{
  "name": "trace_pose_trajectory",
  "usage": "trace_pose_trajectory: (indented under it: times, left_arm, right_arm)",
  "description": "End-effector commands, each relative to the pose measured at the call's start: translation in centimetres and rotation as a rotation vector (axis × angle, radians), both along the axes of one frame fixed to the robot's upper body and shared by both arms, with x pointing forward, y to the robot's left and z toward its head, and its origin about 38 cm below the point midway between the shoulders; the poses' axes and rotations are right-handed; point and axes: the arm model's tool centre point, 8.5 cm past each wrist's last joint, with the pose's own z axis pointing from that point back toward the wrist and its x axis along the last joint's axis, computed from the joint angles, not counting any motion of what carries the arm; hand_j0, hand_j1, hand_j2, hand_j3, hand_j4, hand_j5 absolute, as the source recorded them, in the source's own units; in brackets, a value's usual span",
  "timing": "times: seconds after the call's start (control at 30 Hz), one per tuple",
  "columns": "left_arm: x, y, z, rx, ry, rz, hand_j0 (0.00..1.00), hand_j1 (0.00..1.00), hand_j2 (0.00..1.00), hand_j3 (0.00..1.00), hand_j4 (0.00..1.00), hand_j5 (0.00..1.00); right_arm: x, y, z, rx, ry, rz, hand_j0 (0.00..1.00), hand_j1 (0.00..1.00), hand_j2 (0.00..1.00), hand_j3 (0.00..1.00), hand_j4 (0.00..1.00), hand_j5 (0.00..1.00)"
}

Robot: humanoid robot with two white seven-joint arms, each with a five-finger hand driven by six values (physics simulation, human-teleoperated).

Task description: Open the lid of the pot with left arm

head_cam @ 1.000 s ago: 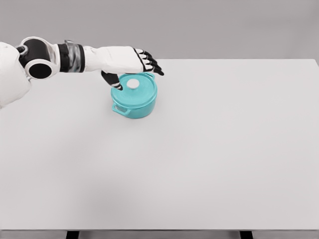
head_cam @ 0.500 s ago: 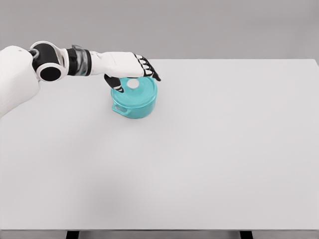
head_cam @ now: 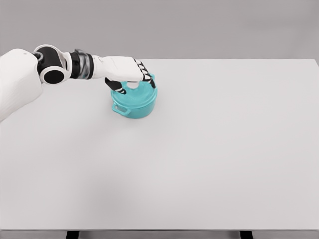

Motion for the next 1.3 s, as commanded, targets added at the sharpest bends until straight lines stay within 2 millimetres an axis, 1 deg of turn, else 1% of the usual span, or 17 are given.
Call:
trace_pose_trajectory:
  times: [0.0,0.27,0.4,0.43,0.5,0.83,0.9,0.97,1.1,1.13,1.27]
  left_arm:
    - [0.0,0.1,0.0,-0.001,0.000,0.003,0.73,0.73,0.73,0.73,0.73,0.73]
    - [0.1,0.2,-0.1,0.010,-0.004,0.005,0.73,0.73,0.73,0.73,0.73,0.73]
    - [0.1,0.4,-0.1,0.014,-0.005,0.008,0.69,0.69,0.69,0.69,0.69,0.69]
    - [0.1,0.4,-0.1,0.020,-0.009,0.006,0.67,0.67,0.67,0.67,0.67,0.67]
    - [0.1,0.4,-0.1,0.023,-0.011,0.006,0.66,0.66,0.66,0.66,0.66,0.66]
    - [0.0,0.4,-0.6,0.024,-0.002,0.006,0.65,0.65,0.65,0.65,0.65,0.65]
    - [0.0,0.4,-0.6,0.024,-0.002,0.006,0.63,0.63,0.63,0.63,0.63,0.63]
    - [0.0,0.5,-0.6,0.026,-0.003,0.007,0.58,0.58,0.58,0.58,0.58,0.58]
    - [0.0,0.7,-0.5,0.027,-0.003,0.010,0.50,0.50,0.50,0.50,0.50,0.50]
    - [-0.1,0.8,-0.6,0.029,-0.002,0.012,0.45,0.45,0.45,0.45,0.45,0.45]
    - [-0.1,1.3,-0.4,0.032,-0.007,0.017,0.39,0.39,0.39,0.39,0.39,0.39]
  right_arm:
    - [0.0,0.0,0.0,0.000,0.000,0.000,1.00,1.00,1.00,1.00,1.00,1.00]
    - [0.0,0.0,0.0,0.000,0.000,0.000,1.00,1.00,1.00,1.00,1.00,1.00]
    - [0.0,0.0,0.0,0.000,0.000,0.000,1.00,1.00,1.00,1.00,1.00,1.00]
    - [0.0,0.0,0.0,0.000,0.000,0.000,1.00,1.00,1.00,1.00,1.00,1.00]
    - [0.0,0.0,0.0,0.000,0.000,0.000,1.00,1.00,1.00,1.00,1.00,1.00]
    - [0.0,0.0,0.0,0.000,0.000,0.000,1.00,1.00,1.00,1.00,1.00,1.00]
    - [0.0,0.0,0.0,0.000,0.000,0.000,1.00,1.00,1.00,1.00,1.00,1.00]
    - [0.0,0.0,0.0,0.000,0.000,0.000,1.00,1.00,1.00,1.00,1.00,1.00]
    - [0.0,0.0,0.0,0.000,0.000,0.000,1.00,1.00,1.00,1.00,1.00,1.00]
    - [0.0,0.0,0.0,0.000,0.000,0.000,1.00,1.00,1.00,1.00,1.00,1.00]
    - [0.0,0.0,0.0,0.000,0.000,0.000,1.00,1.00,1.00,1.00,1.00,1.00]
